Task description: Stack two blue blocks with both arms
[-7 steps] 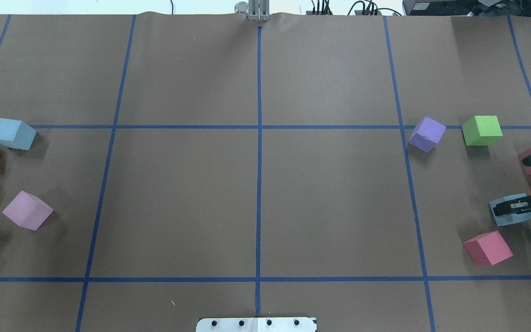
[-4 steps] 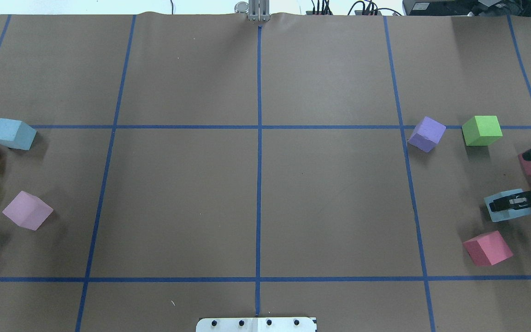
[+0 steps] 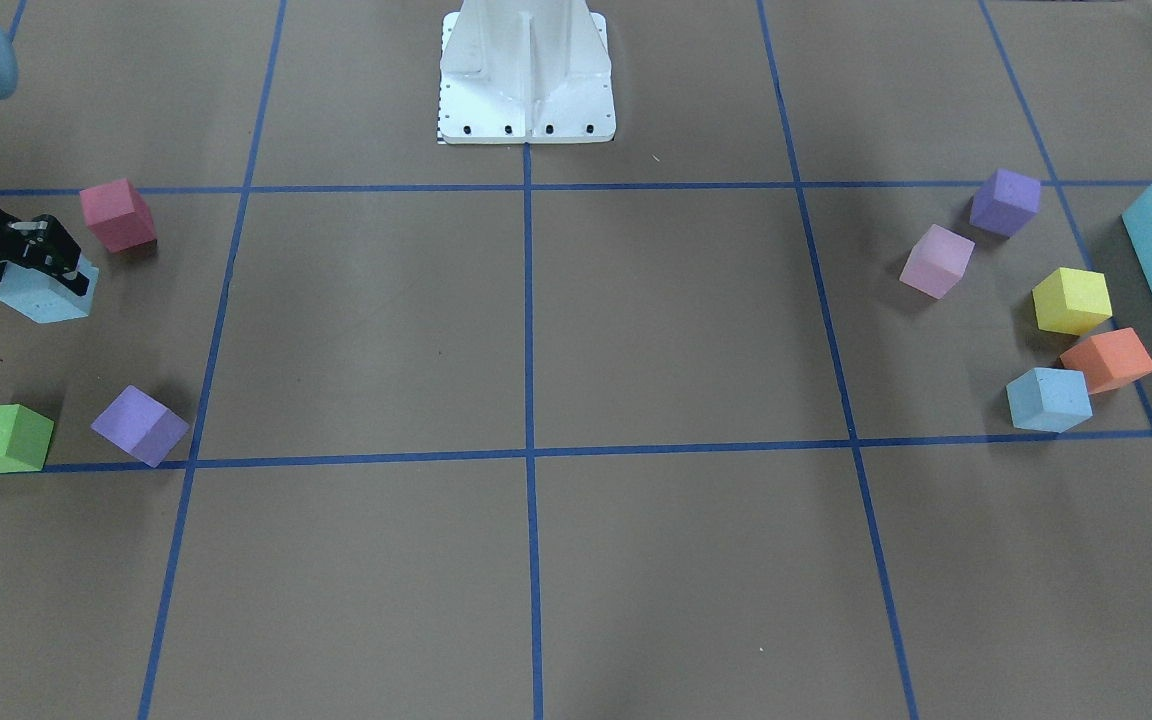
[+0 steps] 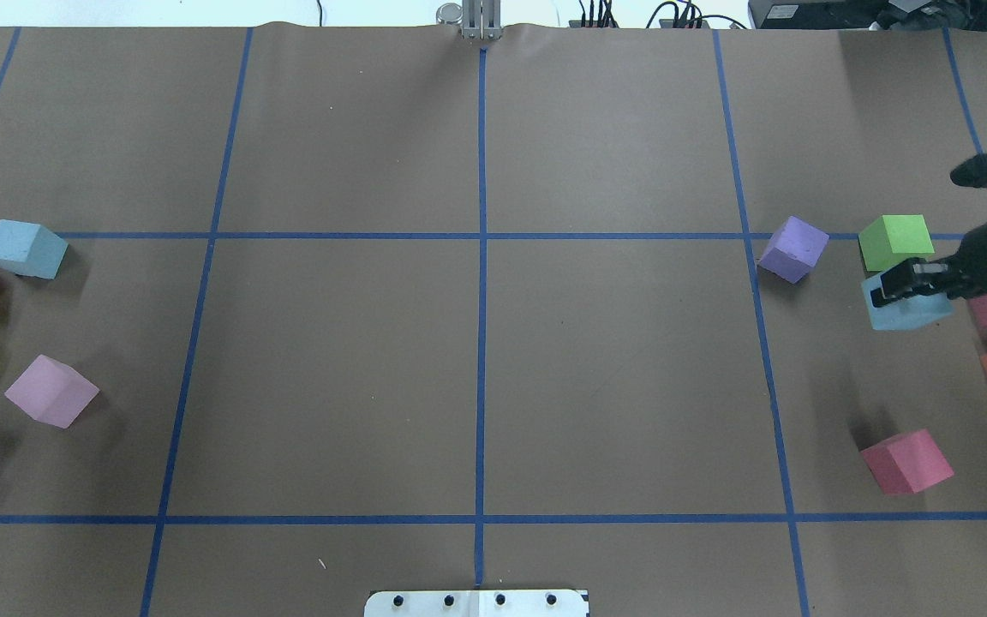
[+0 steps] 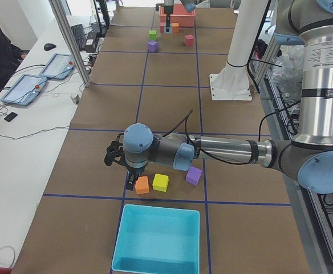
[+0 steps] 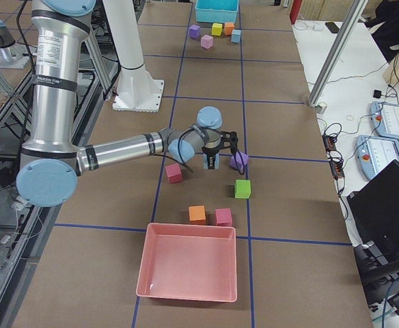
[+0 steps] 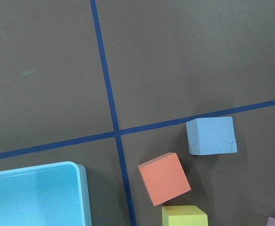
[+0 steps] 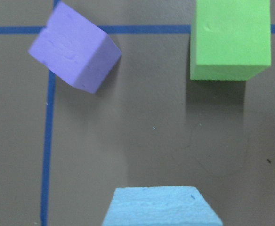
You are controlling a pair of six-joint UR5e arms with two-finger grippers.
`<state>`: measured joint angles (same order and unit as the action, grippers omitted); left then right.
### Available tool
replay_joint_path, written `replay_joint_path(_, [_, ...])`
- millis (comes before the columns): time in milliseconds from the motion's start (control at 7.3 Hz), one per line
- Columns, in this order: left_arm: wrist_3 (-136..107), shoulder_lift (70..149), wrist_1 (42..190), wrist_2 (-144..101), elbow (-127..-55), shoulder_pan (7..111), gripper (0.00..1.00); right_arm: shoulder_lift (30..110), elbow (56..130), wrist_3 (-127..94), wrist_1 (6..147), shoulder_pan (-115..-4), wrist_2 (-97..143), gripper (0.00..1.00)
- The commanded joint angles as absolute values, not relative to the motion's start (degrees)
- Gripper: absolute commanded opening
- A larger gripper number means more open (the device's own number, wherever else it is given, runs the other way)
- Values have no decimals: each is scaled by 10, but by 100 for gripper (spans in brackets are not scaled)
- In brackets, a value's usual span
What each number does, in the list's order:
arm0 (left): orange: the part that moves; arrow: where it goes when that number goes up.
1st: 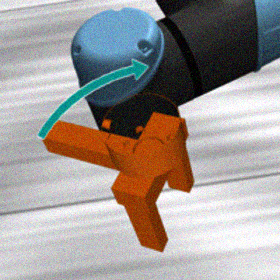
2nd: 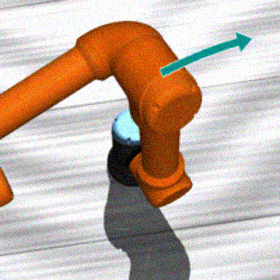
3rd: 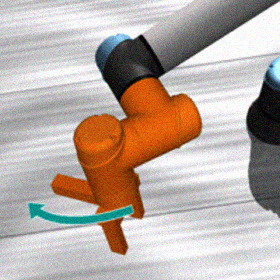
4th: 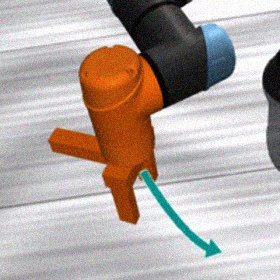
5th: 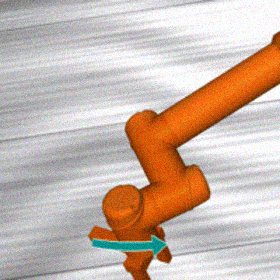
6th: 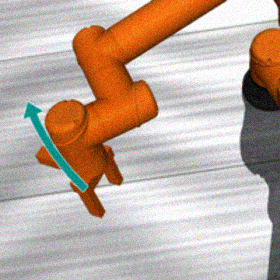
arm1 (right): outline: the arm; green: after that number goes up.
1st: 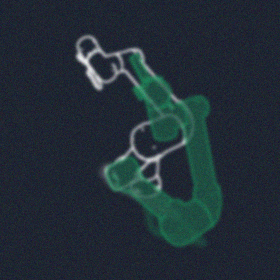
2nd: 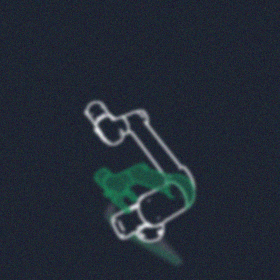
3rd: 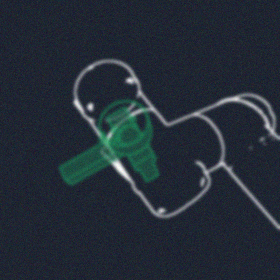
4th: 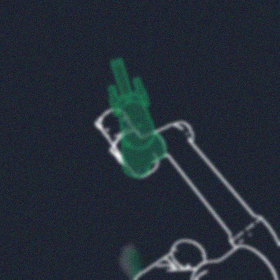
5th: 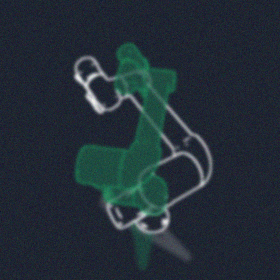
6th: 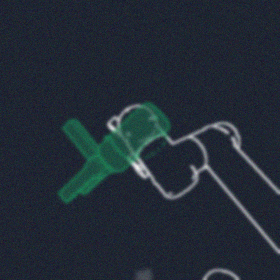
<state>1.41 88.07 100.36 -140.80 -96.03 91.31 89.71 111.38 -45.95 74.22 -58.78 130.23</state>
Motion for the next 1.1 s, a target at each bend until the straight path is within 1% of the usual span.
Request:
replay_joint_path(0, [14, 881, 1004, -1408, -962, 913, 98, 707, 1154, -471, 989, -569, 1282, 55])
replay_joint_path(137, [14, 881, 1004, -1408, -961, 913, 98, 636, 1154, -539, 1039, -520, 1243, 55])
replay_joint_path(274, [14, 881, 1004, -1408, -961, 913, 98, 594, 1150, -604, 1045, -465, 1204, 54])
replay_joint_path(411, [14, 881, 1004, -1408, -961, 912, 98, 556, 1132, -640, 1044, -407, 1151, 54])
replay_joint_path(548, [14, 881, 1004, -1408, -961, 912, 98, 512, 1087, -689, 1042, -360, 1101, 54])
replay_joint_path(685, [14, 881, 1003, -1408, -961, 912, 98, 485, 1055, -714, 1038, -340, 1093, 54])
replay_joint_path(821, [14, 881, 1003, -1408, -960, 912, 98, 480, 1049, -716, 1032, -331, 1083, 54])
replay_joint_path(958, [14, 881, 1003, -1408, -960, 912, 98, 462, 1017, -716, 1019, -322, 1075, 54])
